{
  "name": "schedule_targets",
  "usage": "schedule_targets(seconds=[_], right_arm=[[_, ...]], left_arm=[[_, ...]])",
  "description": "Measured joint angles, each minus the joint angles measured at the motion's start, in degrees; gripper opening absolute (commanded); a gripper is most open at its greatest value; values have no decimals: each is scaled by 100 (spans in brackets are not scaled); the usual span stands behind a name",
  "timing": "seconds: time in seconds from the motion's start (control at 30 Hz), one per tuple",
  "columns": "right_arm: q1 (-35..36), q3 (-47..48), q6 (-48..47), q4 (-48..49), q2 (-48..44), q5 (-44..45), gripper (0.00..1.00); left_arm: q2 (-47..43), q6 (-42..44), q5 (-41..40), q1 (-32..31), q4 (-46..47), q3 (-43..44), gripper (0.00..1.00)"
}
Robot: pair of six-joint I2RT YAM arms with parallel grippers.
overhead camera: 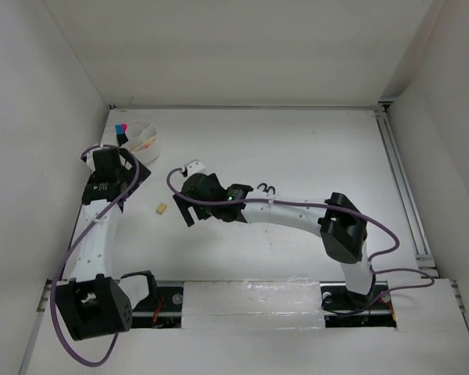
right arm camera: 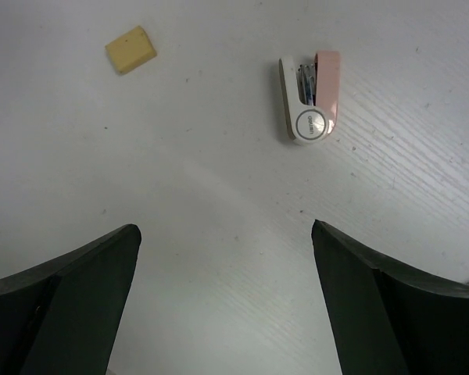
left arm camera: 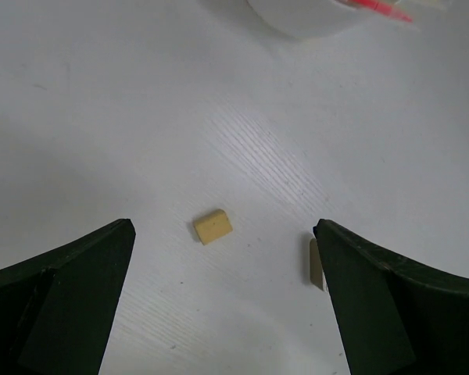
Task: Sort the stationery into containers
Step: Pick up the stationery from the center of the board.
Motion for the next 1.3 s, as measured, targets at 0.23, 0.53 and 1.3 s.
schedule_targets(seconds=[0.23,0.53,1.3], right_arm=[[-24,-236,-11,31,-297,83,96],[-98,-968,-151,225,-1458,129,96],[-2535,-2216,986,-260,-1287,560,95]], left_arm=[[282,-7,901,-44,26,-376,100],[682,-240,962,-457,-96,-380,100],[280,107,557,-450,59,164,100]])
